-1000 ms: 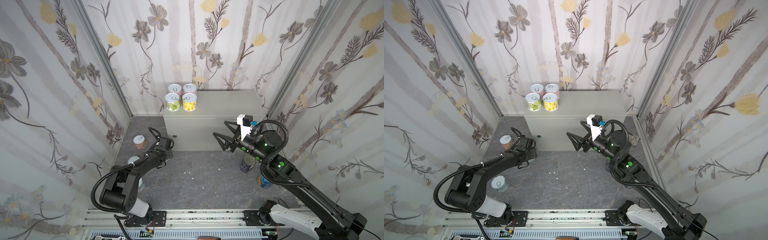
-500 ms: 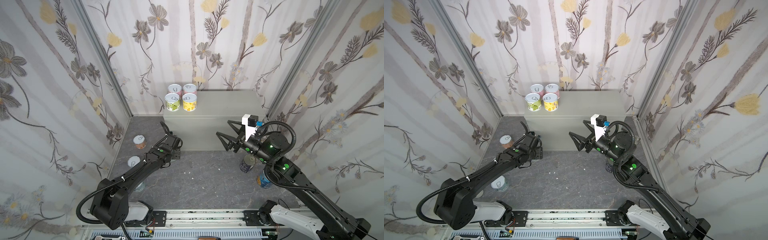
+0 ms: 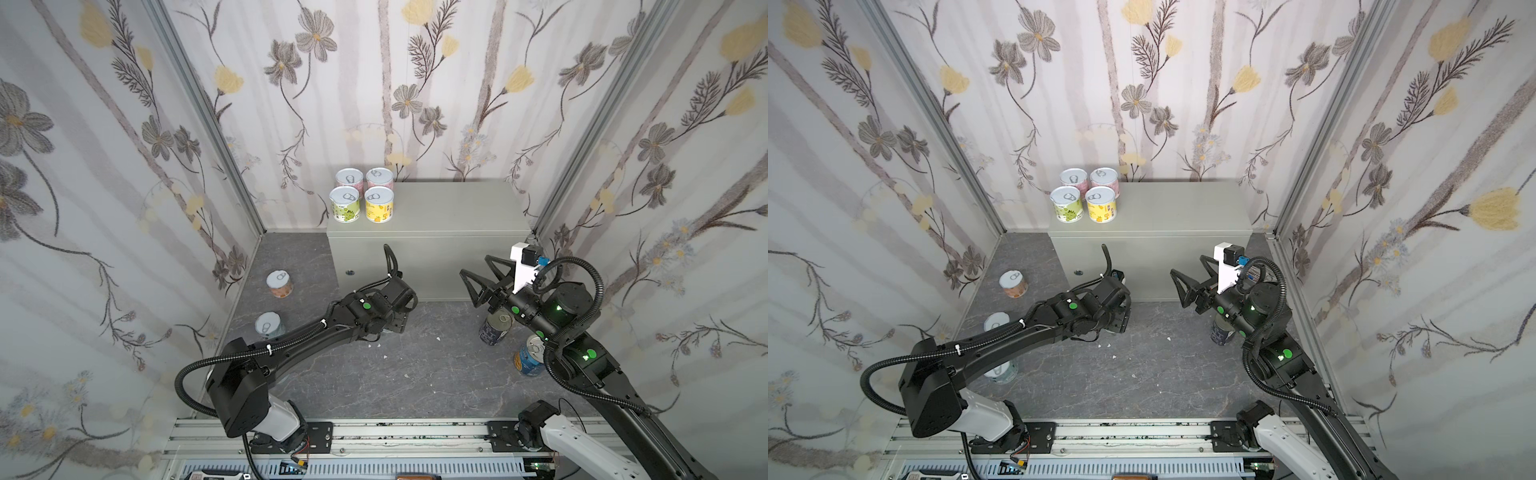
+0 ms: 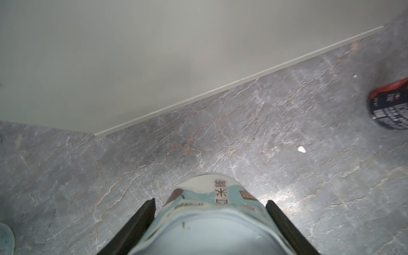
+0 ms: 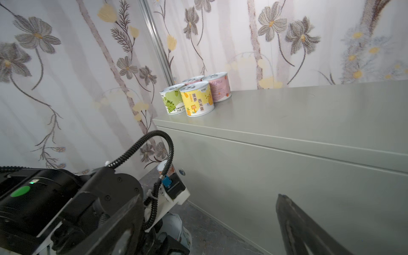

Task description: Place and organize the canned foods onto the counter

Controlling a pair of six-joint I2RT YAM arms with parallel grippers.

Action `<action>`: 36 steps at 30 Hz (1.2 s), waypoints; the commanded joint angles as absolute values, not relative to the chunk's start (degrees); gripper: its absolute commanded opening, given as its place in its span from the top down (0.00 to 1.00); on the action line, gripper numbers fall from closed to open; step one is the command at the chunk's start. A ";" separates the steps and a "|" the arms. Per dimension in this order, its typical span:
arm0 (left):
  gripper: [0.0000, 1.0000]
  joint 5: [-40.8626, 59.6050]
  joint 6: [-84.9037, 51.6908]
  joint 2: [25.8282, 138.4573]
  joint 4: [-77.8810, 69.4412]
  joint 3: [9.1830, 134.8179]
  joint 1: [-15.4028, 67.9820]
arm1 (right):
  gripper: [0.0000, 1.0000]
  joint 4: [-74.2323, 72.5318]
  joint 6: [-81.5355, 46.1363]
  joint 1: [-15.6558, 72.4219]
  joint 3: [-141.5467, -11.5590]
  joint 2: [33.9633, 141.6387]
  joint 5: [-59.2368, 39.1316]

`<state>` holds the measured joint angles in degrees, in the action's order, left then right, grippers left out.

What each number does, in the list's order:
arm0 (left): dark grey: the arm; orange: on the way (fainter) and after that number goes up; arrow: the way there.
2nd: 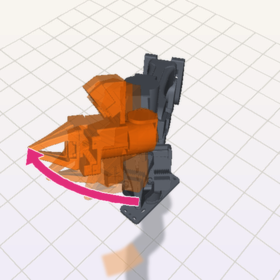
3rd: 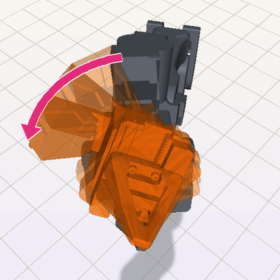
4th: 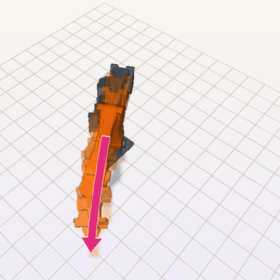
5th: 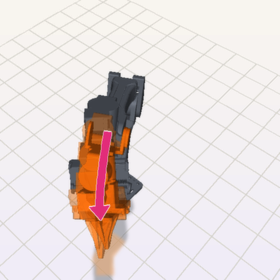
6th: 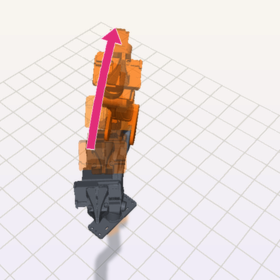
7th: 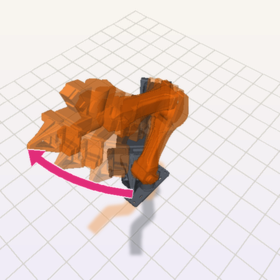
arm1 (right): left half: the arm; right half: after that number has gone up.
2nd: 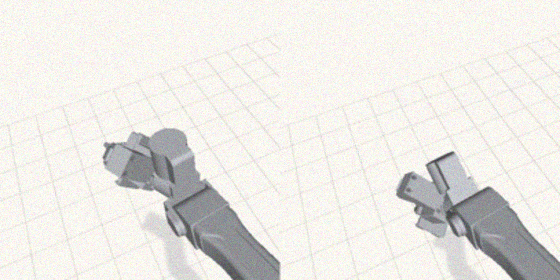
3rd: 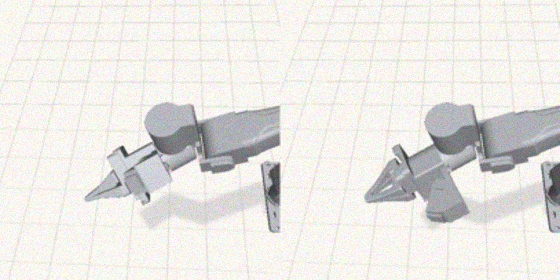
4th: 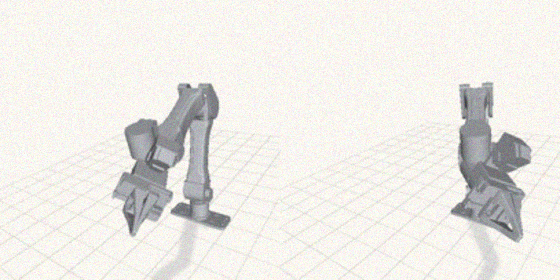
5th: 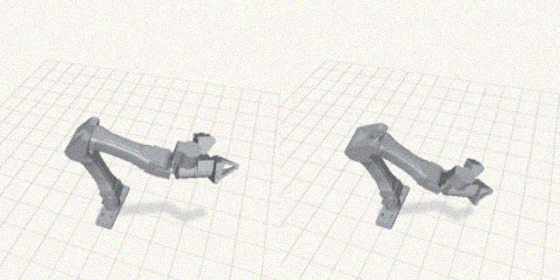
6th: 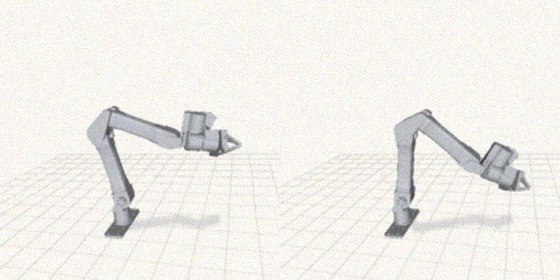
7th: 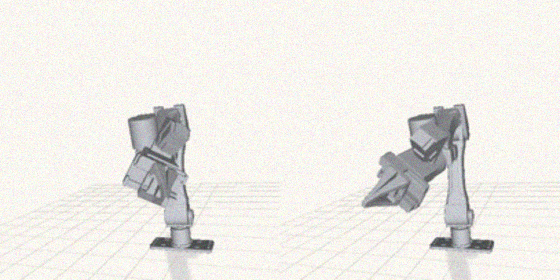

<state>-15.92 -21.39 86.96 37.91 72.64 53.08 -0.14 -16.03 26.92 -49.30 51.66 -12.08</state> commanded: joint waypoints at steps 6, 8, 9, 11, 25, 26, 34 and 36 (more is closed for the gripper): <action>0.42 -16.78 -19.21 96.00 43.60 88.45 59.11 | 0.06 3.85 -17.88 21.29 -46.12 47.71 -13.23; 0.42 -17.07 -18.80 99.12 44.38 89.21 60.25 | 0.06 4.04 -18.69 20.37 -45.50 46.76 -13.24; 0.42 -16.72 -19.06 100.58 44.31 88.89 60.53 | 0.06 4.04 -19.10 19.98 -45.05 46.31 -13.07; 0.42 -15.48 -19.99 103.09 43.20 87.93 61.15 | 0.06 4.04 -20.36 19.37 -44.16 45.36 -11.83; 0.41 -10.29 -23.56 116.99 29.71 86.24 63.46 | 0.06 4.39 -28.54 10.92 -38.56 40.35 -6.29; 0.40 -10.06 -23.97 117.45 28.66 85.82 63.46 | 0.06 4.32 -28.55 10.82 -38.47 40.25 -6.31; 0.31 -8.26 -25.60 119.53 23.50 83.10 63.45 | 0.06 3.65 -27.79 10.81 -37.97 40.26 -7.54; 0.27 -8.30 -25.83 119.44 22.88 82.56 63.46 | 0.05 3.35 -27.31 10.81 -37.60 40.35 -8.66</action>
